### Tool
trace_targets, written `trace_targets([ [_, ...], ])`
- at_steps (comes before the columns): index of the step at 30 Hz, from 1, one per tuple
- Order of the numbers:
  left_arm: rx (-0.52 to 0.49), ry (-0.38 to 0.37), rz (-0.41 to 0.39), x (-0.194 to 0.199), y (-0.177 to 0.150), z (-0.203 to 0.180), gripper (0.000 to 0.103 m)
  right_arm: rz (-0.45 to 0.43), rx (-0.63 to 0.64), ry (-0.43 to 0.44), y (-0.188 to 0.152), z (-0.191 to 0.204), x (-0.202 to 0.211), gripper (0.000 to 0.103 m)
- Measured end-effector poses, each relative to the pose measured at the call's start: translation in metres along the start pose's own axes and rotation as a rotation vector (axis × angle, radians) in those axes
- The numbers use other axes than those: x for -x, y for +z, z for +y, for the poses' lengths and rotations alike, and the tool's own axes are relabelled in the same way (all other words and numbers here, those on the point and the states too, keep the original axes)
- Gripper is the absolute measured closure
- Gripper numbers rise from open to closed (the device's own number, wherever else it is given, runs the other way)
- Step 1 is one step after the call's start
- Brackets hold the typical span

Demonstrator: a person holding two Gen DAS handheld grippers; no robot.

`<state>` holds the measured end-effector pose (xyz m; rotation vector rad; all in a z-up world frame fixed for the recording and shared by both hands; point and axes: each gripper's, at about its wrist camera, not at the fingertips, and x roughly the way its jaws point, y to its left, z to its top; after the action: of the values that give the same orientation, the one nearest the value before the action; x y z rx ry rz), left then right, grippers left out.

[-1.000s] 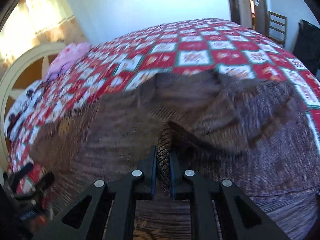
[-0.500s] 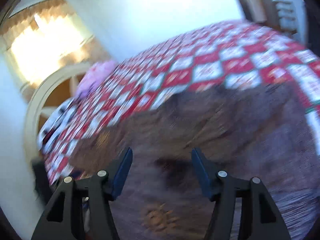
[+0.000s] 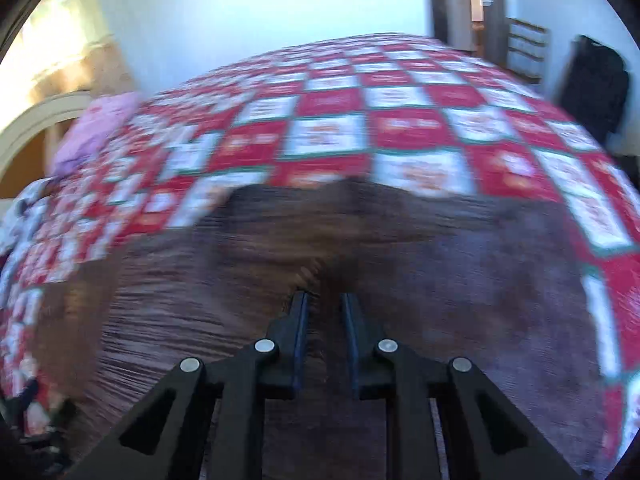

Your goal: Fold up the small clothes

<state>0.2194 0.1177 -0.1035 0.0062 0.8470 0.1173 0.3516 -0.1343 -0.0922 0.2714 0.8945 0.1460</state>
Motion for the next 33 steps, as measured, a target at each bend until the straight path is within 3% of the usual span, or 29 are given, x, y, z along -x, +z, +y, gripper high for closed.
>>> trace_targets([
  [3,-0.007,0.012,-0.011,0.003,0.001,0.004,0.0,-0.041,-0.084,0.143,0.003,0.004,0.005,0.084],
  [5,-0.014,0.037,-0.025,0.005,0.0,0.009,0.0,-0.074,-0.104,0.19,-0.002,0.004,0.018,0.084],
  [10,0.041,0.06,-0.007,-0.005,-0.002,0.029,0.0,-0.048,-0.047,0.07,-0.035,0.012,0.037,0.084],
  [14,0.089,0.066,0.027,-0.011,-0.005,0.037,0.0,0.001,0.041,0.032,-0.069,0.025,0.032,0.084],
  [17,0.07,0.119,0.021,-0.006,-0.005,0.038,0.0,-0.063,0.09,-0.01,-0.084,0.029,0.028,0.084],
  [21,0.042,0.18,-0.011,0.004,-0.002,0.042,0.0,-0.073,0.092,-0.018,-0.085,0.027,0.027,0.084],
  [27,0.087,0.167,-0.022,0.01,0.003,0.057,0.0,-0.103,0.043,0.035,-0.091,0.019,0.032,0.084],
  [29,0.138,0.124,0.007,0.005,0.005,0.069,0.0,-0.112,0.039,0.042,-0.092,0.019,0.033,0.084],
  [33,0.367,0.056,0.025,-0.003,0.011,0.118,0.0,-0.127,0.023,0.064,-0.094,0.018,0.034,0.084],
])
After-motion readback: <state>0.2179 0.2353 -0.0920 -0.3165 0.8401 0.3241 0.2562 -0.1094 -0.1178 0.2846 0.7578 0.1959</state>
